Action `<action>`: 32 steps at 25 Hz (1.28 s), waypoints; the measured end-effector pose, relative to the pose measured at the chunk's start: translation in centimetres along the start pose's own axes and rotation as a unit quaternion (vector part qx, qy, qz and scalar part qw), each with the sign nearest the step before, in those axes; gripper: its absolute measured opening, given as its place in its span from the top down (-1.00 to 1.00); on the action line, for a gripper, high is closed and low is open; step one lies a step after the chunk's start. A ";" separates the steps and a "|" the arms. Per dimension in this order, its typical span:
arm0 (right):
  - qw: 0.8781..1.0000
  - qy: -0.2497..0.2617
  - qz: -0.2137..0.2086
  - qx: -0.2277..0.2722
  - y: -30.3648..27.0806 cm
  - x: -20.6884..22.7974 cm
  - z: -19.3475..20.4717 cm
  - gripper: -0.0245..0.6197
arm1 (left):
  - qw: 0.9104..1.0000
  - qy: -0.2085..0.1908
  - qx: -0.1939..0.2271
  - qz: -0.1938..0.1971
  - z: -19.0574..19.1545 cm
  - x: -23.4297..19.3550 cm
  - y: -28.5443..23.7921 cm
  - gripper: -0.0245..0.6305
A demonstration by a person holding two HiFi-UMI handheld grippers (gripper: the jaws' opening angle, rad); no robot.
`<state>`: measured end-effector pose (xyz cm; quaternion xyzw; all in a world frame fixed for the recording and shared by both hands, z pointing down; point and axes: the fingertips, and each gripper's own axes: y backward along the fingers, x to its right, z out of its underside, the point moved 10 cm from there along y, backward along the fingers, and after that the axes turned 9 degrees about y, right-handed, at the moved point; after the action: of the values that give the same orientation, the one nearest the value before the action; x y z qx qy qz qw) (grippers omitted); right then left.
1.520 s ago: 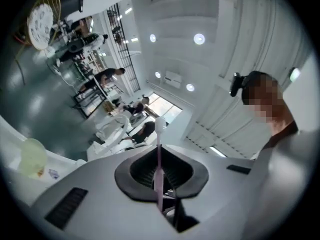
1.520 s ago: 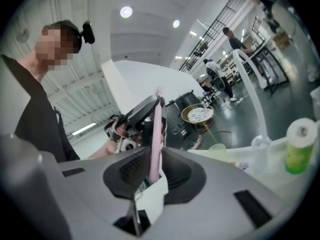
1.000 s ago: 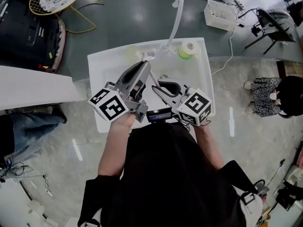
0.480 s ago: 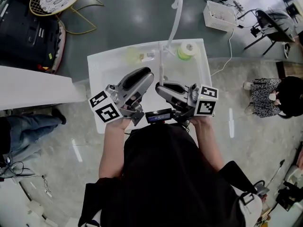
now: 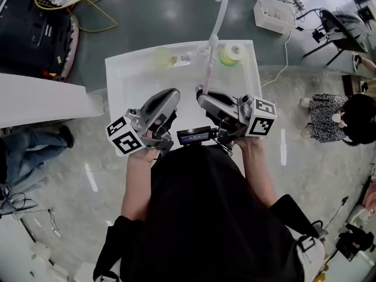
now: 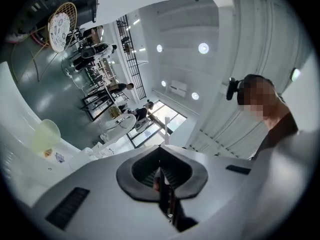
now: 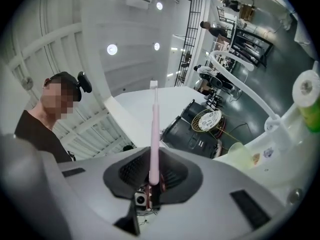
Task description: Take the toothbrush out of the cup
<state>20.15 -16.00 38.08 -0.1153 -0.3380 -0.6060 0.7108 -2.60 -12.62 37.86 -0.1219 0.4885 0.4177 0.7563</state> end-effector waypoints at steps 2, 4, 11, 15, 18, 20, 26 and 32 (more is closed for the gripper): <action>1.000 0.007 -0.002 -0.006 0.0 -0.1 0.0 0.75 | 1.000 -0.005 0.002 -0.004 0.2 0.1 0.1 0.90; 1.000 0.013 -0.001 -0.012 -0.1 -0.2 -0.1 0.75 | 1.000 -0.009 0.003 -0.006 0.2 0.2 0.1 0.90; 0.999 0.036 -0.002 -0.035 -0.7 -0.6 0.3 0.75 | 1.000 -0.015 0.005 -0.005 0.2 0.3 0.3 0.90; 0.998 0.046 -0.003 -0.045 -0.8 -0.6 0.4 0.75 | 1.000 -0.017 0.004 -0.006 0.3 0.1 0.3 0.90; 0.998 0.049 -0.003 -0.050 -0.8 -0.6 0.5 0.75 | 1.000 -0.019 0.003 -0.005 0.2 0.1 0.3 0.90; 0.997 0.050 -0.002 -0.052 -0.8 -0.6 0.5 0.75 | 1.000 -0.020 0.002 -0.003 0.2 0.2 0.2 0.90; 0.997 0.049 -0.001 -0.054 -0.8 -0.6 0.4 0.75 | 1.000 -0.021 0.000 0.000 0.2 0.4 0.0 0.90; 0.997 0.047 0.000 -0.056 -0.8 -0.6 0.4 0.75 | 1.000 -0.017 0.001 -0.003 0.3 0.4 0.0 0.90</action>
<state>19.20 -15.49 37.84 -0.1264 -0.2694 -0.6289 0.7183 -2.33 -12.27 37.65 -0.1159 0.4752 0.4169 0.7662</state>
